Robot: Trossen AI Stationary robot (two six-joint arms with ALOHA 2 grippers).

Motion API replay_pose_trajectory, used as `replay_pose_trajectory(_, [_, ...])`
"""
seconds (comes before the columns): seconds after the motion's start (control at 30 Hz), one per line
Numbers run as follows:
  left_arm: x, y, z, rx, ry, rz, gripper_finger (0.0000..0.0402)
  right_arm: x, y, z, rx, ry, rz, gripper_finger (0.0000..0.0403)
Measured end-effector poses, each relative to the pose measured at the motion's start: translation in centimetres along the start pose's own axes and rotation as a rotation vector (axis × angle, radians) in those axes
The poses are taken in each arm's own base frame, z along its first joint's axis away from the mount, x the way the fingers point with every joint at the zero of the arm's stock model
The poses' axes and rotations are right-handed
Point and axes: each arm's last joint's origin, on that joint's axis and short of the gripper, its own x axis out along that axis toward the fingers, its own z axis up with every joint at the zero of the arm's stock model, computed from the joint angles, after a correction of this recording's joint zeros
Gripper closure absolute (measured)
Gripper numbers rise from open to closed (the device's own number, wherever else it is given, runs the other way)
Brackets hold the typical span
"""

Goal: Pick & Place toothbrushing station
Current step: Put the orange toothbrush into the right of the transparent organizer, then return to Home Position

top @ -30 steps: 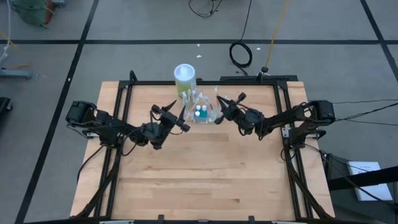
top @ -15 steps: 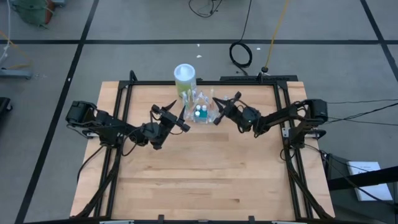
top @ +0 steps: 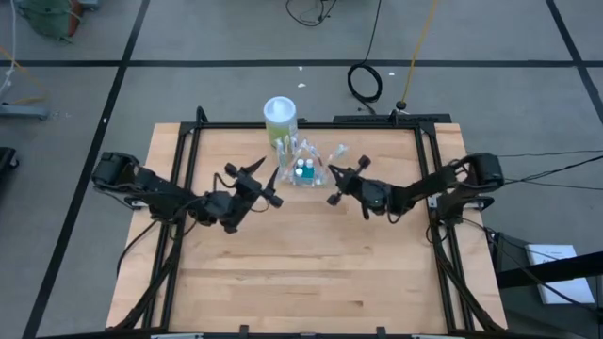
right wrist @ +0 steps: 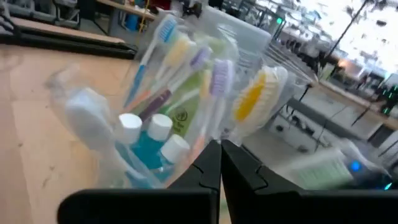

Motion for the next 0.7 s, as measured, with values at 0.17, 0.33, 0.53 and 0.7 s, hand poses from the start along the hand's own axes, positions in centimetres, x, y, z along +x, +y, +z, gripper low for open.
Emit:
replay_pose_trajectory(0.17, [-1.6,1.1,1.9,-0.052,-0.019,-0.045,0.0225,-1.5,-1.2,-0.1,0.056,0.008,0.008,0.0403])
replay_pose_trajectory(0.33, [-3.1,2.4,3.3,-0.046,-0.024,-0.114,0.0304,-1.8,-1.7,0.3,0.106,-0.011,0.027,0.0380])
replay_pose_trajectory(0.53, [-5.0,4.8,4.7,-0.107,-0.008,-0.195,0.0368,-1.4,-1.5,-0.4,0.158,0.024,0.169,0.0325])
replay_pose_trajectory(0.7, [-6.9,7.1,5.3,-0.134,0.009,-0.285,0.0397,-1.6,-1.5,-1.0,0.132,0.094,0.179,0.0287])
